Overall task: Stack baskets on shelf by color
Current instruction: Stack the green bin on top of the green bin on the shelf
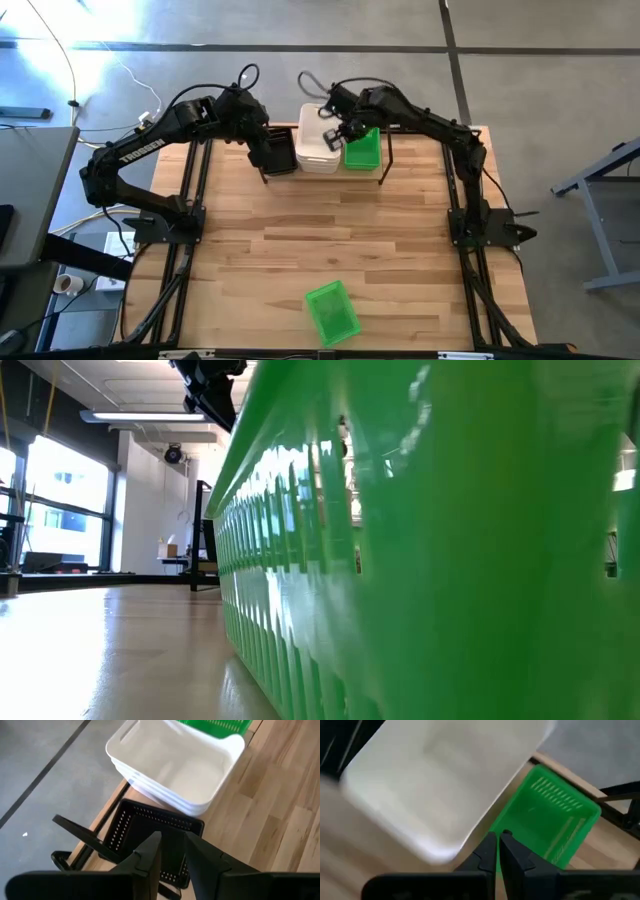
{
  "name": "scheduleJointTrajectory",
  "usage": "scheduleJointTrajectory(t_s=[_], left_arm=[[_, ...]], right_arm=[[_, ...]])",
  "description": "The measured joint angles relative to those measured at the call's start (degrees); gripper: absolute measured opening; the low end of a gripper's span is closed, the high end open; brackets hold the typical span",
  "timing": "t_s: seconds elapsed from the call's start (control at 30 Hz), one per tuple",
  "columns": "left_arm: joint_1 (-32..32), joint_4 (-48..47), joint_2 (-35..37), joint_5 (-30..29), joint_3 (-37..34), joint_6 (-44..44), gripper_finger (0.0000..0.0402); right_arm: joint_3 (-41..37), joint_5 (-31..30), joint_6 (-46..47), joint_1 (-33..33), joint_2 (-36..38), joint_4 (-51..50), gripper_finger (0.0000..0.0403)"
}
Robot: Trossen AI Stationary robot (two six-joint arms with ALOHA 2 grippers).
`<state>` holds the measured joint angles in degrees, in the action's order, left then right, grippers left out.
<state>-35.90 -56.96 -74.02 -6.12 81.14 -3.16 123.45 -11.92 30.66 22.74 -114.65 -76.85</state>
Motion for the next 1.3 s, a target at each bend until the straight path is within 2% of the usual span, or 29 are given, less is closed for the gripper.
scheduleJointTrajectory(t_s=[0.37, 0.53, 0.73, 0.83, 1.03, 1.3], left_arm=[[4.39, -7.46, 0.0, 0.95, 0.0, 0.03, 0.0076], [6.67, -8.55, 0.0, 0.8, 0.0, 0.5, 0.0076], [8.32, -8.87, 0.0, 0.8, 0.0, 0.59, 0.0076], [9.31, -9.1, 0.0, 0.81, 0.0, 1.03, 0.0076], [11.44, -9.76, 0.0, 0.99, 0.0, 1.49, 0.0076], [14.26, -11.27, 0.0, 1.0, 0.0, 5.12, 0.0076]], right_arm=[[0.2, 3.93, -2.68, -17.18, -0.06, -8.04, 0.0], [0.2, 9.8, -2.72, -24.1, -0.02, -8.22, 0.0], [0.2, 21.52, -4.73, -31.52, -0.02, -7.91, 0.0], [0.2, 25.52, -6.96, -35.41, -0.02, -6.04, 0.0], [0.2, 25.86, -8.76, -42.12, -0.03, -4.19, 0.0], [0.18, 21.2, -6.8, -48.92, -1.34, 0.72, 0.0007]])
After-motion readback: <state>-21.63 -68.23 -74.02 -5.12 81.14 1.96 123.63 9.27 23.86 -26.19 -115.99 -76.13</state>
